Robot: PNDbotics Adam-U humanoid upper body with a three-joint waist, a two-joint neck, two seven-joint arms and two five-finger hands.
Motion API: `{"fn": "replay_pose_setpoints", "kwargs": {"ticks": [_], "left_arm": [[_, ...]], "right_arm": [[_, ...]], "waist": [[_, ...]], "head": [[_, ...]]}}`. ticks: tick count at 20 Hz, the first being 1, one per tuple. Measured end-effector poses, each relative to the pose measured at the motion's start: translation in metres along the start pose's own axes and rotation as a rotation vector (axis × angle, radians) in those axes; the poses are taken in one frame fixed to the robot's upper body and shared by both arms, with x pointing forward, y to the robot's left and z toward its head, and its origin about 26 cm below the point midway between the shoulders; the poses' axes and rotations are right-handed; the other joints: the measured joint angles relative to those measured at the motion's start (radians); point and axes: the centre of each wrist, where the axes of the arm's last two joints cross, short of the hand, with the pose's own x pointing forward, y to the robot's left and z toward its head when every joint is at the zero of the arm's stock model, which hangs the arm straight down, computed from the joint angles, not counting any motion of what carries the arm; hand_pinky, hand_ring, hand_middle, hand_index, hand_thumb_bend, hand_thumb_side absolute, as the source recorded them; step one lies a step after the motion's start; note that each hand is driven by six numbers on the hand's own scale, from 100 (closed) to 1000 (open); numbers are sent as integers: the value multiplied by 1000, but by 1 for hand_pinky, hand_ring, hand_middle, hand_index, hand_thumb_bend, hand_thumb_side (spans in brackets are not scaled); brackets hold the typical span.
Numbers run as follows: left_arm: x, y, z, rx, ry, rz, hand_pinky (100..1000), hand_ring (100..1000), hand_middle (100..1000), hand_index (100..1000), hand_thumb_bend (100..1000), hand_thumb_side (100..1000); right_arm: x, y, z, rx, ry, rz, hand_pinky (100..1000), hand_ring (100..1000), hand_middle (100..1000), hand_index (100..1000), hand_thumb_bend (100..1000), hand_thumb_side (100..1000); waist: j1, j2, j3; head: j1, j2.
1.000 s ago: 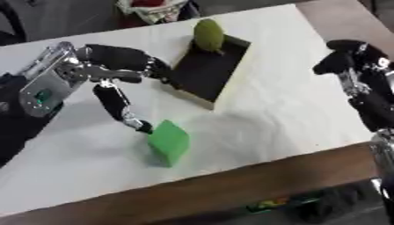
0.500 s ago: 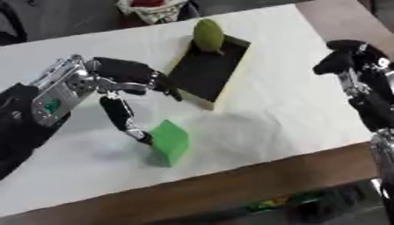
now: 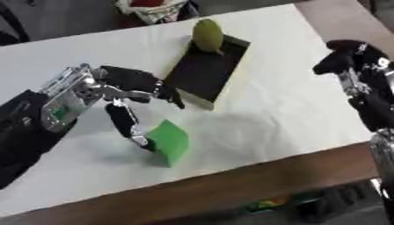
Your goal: Pick up objects on the table and place them in the box.
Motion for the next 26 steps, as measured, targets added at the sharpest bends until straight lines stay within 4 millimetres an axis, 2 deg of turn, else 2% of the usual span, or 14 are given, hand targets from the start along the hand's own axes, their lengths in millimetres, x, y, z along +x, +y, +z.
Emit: {"fn": "replay_pose_setpoints", "kwargs": {"ticks": [6, 9, 11, 14, 15, 19, 26], "left_arm": [[-1, -11, -7, -27, -4, 5, 815, 804, 794, 893, 536, 474], [-2, -17, -9, -36, -3, 13, 789, 761, 742, 849, 498, 433], [-2, -19, -10, -36, -4, 24, 758, 697, 633, 764, 415, 343], [-4, -17, -8, -13, -7, 45, 728, 631, 550, 689, 346, 249], [-5, -16, -7, -2, -8, 51, 721, 616, 532, 672, 325, 219], [-10, -7, 0, 53, -17, 71, 712, 604, 517, 661, 301, 190], [-25, 24, 15, 144, 27, 41, 715, 617, 531, 674, 329, 128]], "right_arm": [[0, 0, 0, 0, 0, 0, 644, 602, 537, 754, 100, 500], [0, 0, 0, 1, 0, 0, 644, 602, 537, 754, 100, 499], [0, 0, 0, 1, 0, 0, 644, 602, 537, 754, 100, 499], [0, 0, 0, 1, 0, 0, 644, 602, 537, 754, 100, 498], [0, 0, 0, 1, 0, 0, 645, 602, 537, 754, 100, 498], [0, 0, 0, 1, 0, 0, 645, 602, 537, 754, 100, 498], [0, 0, 0, 1, 0, 0, 645, 602, 537, 754, 100, 498]], "waist": [[0, 0, 0], [1, 0, 0], [1, 0, 0], [0, 0, 1], [0, 0, 1], [-1, 0, 3], [-5, 0, 1]], "head": [[0, 0], [-2, 0], [-4, 0], [-5, 0], [-5, 0], [-6, 0], [-9, 0]]}}
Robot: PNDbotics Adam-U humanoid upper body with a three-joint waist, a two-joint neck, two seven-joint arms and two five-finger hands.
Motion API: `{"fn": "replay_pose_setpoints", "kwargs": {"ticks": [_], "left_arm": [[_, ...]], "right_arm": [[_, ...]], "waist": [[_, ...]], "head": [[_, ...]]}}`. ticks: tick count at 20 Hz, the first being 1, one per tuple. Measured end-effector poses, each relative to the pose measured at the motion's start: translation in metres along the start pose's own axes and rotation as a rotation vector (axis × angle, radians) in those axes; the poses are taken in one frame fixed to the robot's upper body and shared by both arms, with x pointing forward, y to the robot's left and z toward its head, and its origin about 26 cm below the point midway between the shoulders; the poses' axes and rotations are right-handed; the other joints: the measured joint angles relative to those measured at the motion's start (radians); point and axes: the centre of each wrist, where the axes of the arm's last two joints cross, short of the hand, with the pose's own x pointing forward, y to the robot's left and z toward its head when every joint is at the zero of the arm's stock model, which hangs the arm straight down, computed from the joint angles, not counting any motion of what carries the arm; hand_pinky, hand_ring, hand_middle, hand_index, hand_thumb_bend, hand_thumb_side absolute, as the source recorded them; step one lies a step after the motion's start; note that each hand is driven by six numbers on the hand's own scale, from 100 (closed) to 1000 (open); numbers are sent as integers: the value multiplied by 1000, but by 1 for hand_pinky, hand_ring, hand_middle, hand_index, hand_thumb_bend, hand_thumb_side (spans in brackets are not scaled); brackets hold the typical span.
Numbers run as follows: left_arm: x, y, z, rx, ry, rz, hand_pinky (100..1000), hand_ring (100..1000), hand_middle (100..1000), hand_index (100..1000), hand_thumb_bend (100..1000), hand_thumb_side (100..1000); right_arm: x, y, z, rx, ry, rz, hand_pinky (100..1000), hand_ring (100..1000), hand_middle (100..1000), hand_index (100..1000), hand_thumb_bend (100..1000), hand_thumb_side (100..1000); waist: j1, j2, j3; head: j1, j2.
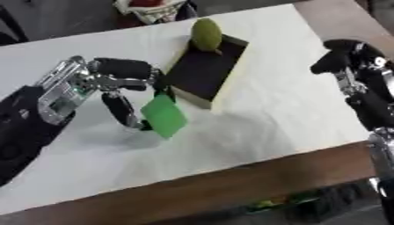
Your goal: Pick up objects on the table and place them in the box.
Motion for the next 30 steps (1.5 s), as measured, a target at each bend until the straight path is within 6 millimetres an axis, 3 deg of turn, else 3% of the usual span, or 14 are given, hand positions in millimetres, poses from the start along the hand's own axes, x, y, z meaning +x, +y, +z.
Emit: {"fn": "replay_pose_setpoints", "kwargs": {"ticks": [6, 12, 16, 19, 24, 27, 30], "left_arm": [[-13, 14, -5, 52, 48, -33, 719, 640, 586, 707, 358, 124], [-21, 33, -30, 171, 137, -2, 721, 653, 608, 731, 371, 117], [-22, 32, -41, 228, 208, 17, 733, 688, 667, 839, 395, 108], [-24, 27, -49, 257, 259, 15, 747, 712, 714, 871, 429, 112], [-25, 18, -58, 296, 326, -26, 773, 753, 794, 922, 559, 305], [-25, 15, -62, 323, 370, -60, 778, 761, 818, 927, 565, 336], [-27, 13, -61, 365, 409, -97, 764, 749, 796, 912, 496, 312]], "right_arm": [[0, 0, 0, 1, 0, -2, 645, 601, 537, 754, 100, 500], [-1, 4, -1, 12, 1, -13, 645, 601, 537, 753, 100, 501], [-1, 6, -1, 22, 3, -18, 644, 600, 536, 753, 100, 503], [-1, 6, -1, 24, 4, -19, 644, 600, 536, 753, 100, 502], [-1, 7, -1, 28, 4, -21, 643, 600, 536, 753, 100, 502], [-1, 8, -1, 31, 4, -23, 643, 600, 536, 753, 100, 501], [-1, 8, -1, 30, 3, -24, 643, 600, 536, 753, 100, 501]], "waist": [[-3, 0, -9], [-3, 0, -27], [-2, 1, -36], [-2, 1, -39], [-2, 1, -42], [-2, 1, -43], [-4, 2, -41]], "head": [[1, 0], [11, 0], [19, 0], [22, 0], [23, 0], [23, 0], [23, 0]]}}
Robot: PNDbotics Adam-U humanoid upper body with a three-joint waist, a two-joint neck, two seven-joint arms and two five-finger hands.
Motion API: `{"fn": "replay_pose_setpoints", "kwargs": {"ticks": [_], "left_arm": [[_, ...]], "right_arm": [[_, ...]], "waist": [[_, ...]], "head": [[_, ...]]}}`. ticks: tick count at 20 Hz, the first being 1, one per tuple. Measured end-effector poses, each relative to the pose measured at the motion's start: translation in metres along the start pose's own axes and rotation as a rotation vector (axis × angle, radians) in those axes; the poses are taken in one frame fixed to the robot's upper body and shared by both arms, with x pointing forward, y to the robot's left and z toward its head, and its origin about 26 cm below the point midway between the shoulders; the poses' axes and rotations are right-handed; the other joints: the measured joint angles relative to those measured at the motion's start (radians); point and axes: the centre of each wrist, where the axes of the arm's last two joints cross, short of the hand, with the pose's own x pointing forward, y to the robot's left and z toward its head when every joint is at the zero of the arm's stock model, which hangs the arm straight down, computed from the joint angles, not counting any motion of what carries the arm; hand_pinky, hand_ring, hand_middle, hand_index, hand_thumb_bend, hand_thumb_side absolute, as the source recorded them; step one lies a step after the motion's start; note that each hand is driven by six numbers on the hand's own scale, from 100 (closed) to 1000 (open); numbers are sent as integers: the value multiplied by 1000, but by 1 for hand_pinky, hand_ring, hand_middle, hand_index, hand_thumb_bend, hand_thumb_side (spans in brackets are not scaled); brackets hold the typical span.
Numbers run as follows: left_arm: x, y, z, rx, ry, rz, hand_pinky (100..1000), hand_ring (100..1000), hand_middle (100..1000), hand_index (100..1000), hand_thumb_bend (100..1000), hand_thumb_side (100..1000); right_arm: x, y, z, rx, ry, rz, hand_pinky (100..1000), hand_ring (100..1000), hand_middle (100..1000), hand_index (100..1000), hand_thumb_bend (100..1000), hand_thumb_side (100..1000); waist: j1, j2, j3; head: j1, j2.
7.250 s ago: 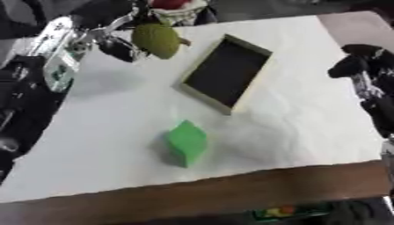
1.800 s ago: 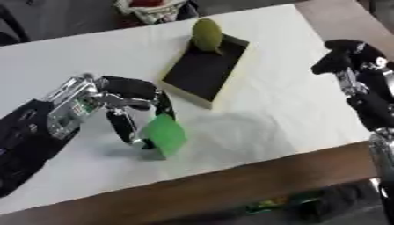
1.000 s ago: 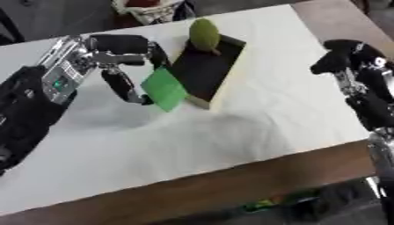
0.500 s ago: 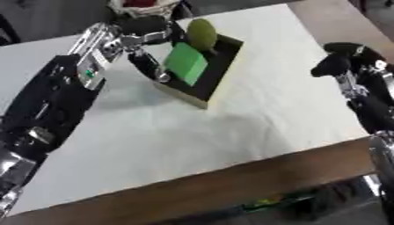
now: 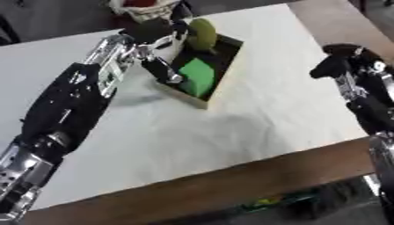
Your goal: Pick up objects on the table and place them in the box.
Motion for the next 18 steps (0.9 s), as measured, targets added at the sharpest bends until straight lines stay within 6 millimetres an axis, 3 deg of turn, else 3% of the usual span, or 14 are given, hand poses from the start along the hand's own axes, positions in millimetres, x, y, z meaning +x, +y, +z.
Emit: {"fn": "replay_pose_setpoints", "kwargs": {"ticks": [5, 11, 18], "left_arm": [[-4, -2, 9, 118, 21, 28, 725, 711, 737, 875, 317, 281], [-17, 4, 45, 318, 32, 90, 685, 672, 682, 834, 116, 300], [-26, -6, 101, 528, 96, 194, 661, 650, 645, 799, 100, 360]], "right_arm": [[0, 0, 0, -5, -1, 0, 643, 599, 536, 753, 100, 499], [0, -4, 1, -30, 1, 5, 643, 599, 536, 753, 100, 498], [-1, -8, 3, -63, 8, 13, 643, 599, 536, 752, 100, 494]], "waist": [[-3, 0, 21], [-9, 1, 58], [-29, 1, 131]], "head": [[-9, 0], [-32, 0], [-54, 0]]}}
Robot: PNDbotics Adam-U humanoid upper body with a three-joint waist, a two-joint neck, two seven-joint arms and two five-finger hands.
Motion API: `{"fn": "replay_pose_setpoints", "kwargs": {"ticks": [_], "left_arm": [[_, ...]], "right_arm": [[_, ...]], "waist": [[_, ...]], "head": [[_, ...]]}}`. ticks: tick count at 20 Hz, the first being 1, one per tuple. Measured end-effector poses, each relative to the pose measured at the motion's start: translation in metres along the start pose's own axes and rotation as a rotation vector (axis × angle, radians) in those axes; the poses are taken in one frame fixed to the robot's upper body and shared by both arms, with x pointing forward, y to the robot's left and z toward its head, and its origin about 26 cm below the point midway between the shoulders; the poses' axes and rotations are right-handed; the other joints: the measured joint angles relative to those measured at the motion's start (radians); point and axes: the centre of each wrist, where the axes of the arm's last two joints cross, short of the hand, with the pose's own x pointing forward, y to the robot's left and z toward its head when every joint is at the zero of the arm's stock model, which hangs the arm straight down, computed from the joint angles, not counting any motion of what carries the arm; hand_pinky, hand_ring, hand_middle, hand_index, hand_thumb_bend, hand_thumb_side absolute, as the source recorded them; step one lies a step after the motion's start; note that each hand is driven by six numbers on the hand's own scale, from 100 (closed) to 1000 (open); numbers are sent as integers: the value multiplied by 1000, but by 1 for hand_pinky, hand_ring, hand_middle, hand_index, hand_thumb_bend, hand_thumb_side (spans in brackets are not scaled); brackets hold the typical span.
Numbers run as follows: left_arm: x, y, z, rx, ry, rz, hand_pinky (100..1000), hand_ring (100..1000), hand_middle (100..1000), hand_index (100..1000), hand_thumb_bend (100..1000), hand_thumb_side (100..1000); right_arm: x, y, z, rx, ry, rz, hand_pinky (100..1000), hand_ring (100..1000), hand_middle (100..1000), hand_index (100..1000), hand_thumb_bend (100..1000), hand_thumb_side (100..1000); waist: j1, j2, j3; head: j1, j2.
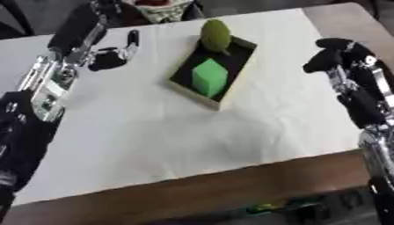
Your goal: Pick up objects on the table and place them in the box.
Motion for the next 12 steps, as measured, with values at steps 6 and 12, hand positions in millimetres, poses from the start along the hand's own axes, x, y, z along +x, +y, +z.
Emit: {"fn": "replay_pose_setpoints", "kwargs": {"ticks": [6, 12], "left_arm": [[11, 3, 42, 170, 76, 120, 650, 644, 631, 786, 100, 461], [39, -3, 80, 282, 178, 278, 644, 637, 623, 779, 100, 556]], "right_arm": [[-3, -3, 4, -18, 18, 10, 642, 599, 536, 752, 100, 492], [-5, -4, 8, -32, 32, 13, 642, 598, 536, 753, 100, 493]], "waist": [[-7, -3, 40], [-10, -17, 61]], "head": [[1, 0], [19, 0]]}}
